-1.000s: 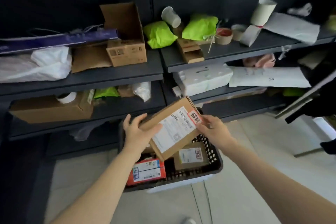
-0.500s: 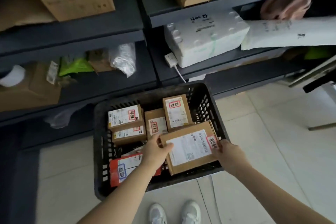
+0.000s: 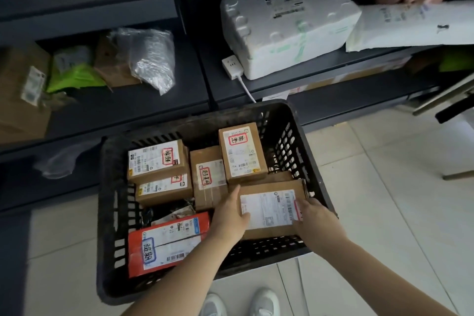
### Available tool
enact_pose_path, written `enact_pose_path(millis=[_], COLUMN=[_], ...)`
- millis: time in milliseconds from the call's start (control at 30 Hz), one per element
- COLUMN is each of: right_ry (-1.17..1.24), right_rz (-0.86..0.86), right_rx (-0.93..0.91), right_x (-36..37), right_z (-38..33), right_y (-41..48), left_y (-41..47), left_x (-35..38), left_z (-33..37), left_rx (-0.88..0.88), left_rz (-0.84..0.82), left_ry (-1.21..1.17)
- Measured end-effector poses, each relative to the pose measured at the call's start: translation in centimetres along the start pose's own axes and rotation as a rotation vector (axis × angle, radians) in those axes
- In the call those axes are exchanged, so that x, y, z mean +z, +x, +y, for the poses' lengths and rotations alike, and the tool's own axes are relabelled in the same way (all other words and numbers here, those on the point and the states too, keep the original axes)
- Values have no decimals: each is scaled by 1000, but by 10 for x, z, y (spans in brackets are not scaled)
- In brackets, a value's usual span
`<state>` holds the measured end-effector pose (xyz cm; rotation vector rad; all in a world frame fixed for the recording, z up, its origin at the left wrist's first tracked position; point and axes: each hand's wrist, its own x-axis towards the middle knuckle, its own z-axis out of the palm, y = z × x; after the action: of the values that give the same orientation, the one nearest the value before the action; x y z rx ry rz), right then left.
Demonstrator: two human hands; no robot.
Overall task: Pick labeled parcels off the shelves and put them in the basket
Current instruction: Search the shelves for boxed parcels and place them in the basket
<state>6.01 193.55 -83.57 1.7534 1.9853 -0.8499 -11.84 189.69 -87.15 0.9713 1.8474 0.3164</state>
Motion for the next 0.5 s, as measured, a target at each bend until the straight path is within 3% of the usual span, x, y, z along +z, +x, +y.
enact_pose_path(millis=[200,500], right_ry=[-162,-262], right_rz=[-28,-53], right_rx=[-233,-201], right_x=[-1,6], right_z=[-8,-11], right_y=[15,36], left_y=[-1,-8], left_x=[4,4], left_z=[-14,-31], left_rx=[53,102], left_rz=[20,-41], left_ry=[93,131])
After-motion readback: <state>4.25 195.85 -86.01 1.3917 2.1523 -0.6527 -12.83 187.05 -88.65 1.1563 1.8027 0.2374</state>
